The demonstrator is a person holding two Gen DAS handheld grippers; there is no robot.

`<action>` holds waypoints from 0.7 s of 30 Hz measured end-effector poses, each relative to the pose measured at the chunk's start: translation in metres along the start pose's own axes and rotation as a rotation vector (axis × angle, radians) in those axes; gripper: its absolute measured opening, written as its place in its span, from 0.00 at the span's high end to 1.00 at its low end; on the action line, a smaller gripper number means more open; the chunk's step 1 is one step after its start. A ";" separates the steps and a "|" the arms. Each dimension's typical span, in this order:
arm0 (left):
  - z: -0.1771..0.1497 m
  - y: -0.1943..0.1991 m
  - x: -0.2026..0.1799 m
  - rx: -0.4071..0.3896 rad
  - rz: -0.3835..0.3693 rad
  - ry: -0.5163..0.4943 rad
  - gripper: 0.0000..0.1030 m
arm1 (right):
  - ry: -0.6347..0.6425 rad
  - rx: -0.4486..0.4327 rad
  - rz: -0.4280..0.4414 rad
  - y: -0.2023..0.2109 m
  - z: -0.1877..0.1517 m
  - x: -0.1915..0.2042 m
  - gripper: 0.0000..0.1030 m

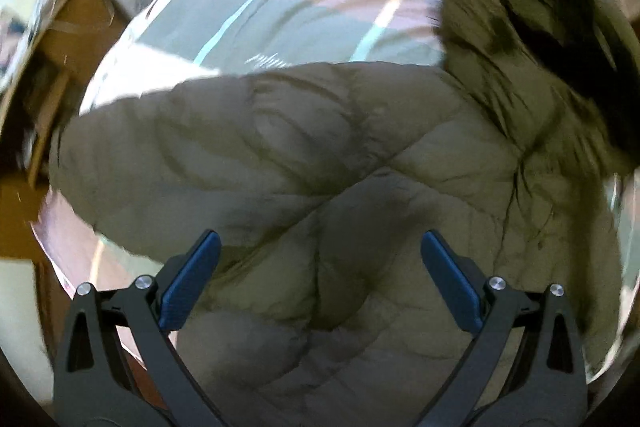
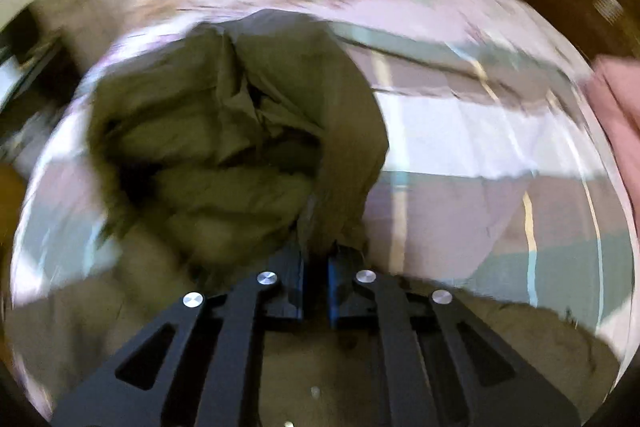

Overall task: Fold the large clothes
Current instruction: 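Grasp the jacket's hood with the right gripper and lift it up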

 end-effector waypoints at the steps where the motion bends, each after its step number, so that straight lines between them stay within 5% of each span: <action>1: -0.002 -0.001 0.006 0.009 -0.015 0.045 0.02 | 0.067 -0.014 0.055 0.022 -0.018 0.004 0.91; 5: -0.007 -0.003 0.006 0.026 -0.110 0.132 0.02 | 0.130 0.059 0.116 0.068 -0.093 -0.026 0.86; 6: -0.010 -0.003 0.003 0.038 -0.129 0.133 0.02 | 0.114 0.090 0.097 0.065 -0.103 -0.038 0.70; 7: -0.013 -0.002 -0.001 0.049 -0.145 0.125 0.02 | 0.093 0.118 0.030 0.062 -0.117 -0.060 0.40; 9: -0.015 0.001 -0.004 0.050 -0.146 0.112 0.02 | 0.081 0.107 -0.105 0.060 -0.125 -0.087 0.14; 13: -0.011 0.006 -0.004 0.034 -0.133 0.122 0.02 | 0.007 0.125 -0.176 0.071 -0.128 -0.120 0.14; 21: -0.012 0.001 -0.013 0.072 -0.174 0.058 0.02 | -0.203 0.239 0.197 0.098 -0.148 -0.059 0.12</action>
Point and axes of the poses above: each gripper's, at about its wrist camera, not at the fingertips, and y roughly against the way its jaws point, x to its left, z to its top, the point moved 9 cm from there along -y, roughly the way its jaws point, and after that the axes turned 9 degrees about -y, right-handed, at the moved point
